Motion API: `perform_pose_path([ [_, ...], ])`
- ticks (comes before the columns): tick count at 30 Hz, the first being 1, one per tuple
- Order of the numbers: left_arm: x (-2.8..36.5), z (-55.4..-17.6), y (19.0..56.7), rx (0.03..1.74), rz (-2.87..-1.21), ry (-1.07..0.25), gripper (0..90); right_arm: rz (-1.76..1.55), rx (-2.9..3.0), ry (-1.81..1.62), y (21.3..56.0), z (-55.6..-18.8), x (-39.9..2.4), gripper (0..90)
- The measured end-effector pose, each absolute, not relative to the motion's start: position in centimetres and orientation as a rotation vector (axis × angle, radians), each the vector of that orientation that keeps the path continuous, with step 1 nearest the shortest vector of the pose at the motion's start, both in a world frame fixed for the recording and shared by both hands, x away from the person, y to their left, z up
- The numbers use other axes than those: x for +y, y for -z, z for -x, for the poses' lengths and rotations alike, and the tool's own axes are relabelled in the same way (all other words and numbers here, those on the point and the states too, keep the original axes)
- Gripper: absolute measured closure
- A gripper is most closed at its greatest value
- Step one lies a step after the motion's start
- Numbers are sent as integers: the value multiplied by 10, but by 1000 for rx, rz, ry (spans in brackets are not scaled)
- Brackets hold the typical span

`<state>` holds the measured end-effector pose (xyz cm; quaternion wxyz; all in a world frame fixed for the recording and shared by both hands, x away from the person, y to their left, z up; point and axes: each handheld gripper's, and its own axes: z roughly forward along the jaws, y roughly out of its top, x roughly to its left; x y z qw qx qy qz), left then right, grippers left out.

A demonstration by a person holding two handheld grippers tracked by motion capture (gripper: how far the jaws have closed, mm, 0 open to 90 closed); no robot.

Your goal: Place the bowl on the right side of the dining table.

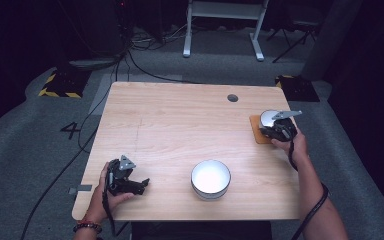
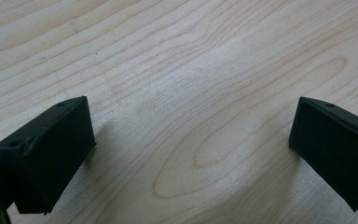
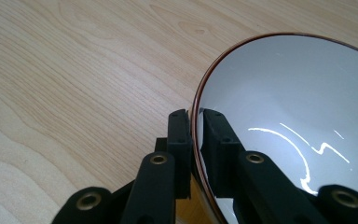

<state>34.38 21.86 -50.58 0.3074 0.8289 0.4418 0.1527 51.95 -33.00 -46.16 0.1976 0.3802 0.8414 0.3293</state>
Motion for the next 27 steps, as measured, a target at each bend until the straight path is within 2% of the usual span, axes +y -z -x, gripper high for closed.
perform_pose_path([
  [19, 219, -344, 506, 1168, -2192, -403, 1, -1087, 2324, -963, 457, -517, -337, 742],
  [24, 218, -344, 506, 1169, -2189, -407, 1, -1077, 2311, -982, 454, -514, -338, 692],
  [27, 218, -344, 506, 1170, -2189, -406, 1, -1076, 2302, -1003, 452, -512, -339, 620],
])
